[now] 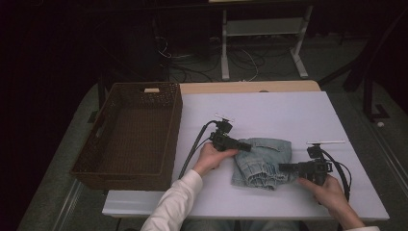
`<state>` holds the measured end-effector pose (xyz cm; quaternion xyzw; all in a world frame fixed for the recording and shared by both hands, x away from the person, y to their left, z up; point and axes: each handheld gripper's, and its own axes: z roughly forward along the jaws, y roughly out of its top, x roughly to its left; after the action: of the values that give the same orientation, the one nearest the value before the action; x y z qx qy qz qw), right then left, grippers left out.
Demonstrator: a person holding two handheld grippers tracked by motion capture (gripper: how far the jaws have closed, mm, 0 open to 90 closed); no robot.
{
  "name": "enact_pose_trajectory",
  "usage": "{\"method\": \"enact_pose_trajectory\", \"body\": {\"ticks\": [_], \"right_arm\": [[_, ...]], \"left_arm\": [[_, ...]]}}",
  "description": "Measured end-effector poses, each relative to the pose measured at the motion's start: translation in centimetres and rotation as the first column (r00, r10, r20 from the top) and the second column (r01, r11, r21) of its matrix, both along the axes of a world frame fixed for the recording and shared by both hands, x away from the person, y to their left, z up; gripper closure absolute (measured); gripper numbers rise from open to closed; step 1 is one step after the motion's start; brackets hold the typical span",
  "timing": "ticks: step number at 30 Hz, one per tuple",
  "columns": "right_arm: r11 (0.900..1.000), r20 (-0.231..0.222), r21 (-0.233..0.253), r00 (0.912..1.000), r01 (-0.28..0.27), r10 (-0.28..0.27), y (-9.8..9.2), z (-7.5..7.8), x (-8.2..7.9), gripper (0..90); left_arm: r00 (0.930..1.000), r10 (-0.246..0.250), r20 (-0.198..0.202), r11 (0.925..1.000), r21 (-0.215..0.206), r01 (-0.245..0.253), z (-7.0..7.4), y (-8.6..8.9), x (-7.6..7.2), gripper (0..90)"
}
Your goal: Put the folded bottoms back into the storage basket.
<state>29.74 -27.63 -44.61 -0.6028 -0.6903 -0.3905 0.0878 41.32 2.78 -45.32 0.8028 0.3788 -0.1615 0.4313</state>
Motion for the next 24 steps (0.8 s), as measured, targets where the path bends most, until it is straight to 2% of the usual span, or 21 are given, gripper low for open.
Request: {"method": "enact_pose_trajectory", "body": {"ticks": [4, 12, 17, 21, 24], "right_arm": [[1.000, 0.004, -0.008, 1.0000, 0.001, 0.000, 0.09, 0.08, 0.02, 66.4], [0.999, 0.026, -0.038, 0.9995, -0.017, 0.018, 0.31, 0.58, -0.06, 72.8], [0.999, 0.034, -0.031, 0.9992, -0.022, 0.023, 0.14, 0.77, -0.18, 74.0], [0.999, 0.061, -0.034, 0.9980, -0.016, 0.018, 0.18, 0.84, -0.42, 74.0], [1.000, 0.066, -0.018, 0.9978, -0.008, 0.009, 0.04, 0.88, -0.53, 74.1]], "left_arm": [[0.9999, 0.007, 0.010, 1.0000, 0.000, -0.007, 0.02, -0.02, -0.15, 60.4], [0.9993, 0.026, 0.026, 0.9995, -0.016, -0.026, -0.04, 0.05, -0.44, 67.2], [0.9986, 0.033, 0.041, 0.9993, -0.017, -0.033, 0.30, 0.08, -0.68, 68.4], [0.9978, 0.042, 0.051, 0.9989, -0.022, -0.040, 0.52, 0.14, -0.87, 68.6], [0.9976, 0.045, 0.052, 0.9986, -0.029, -0.043, 0.68, 0.19, -0.91, 68.8]]}}
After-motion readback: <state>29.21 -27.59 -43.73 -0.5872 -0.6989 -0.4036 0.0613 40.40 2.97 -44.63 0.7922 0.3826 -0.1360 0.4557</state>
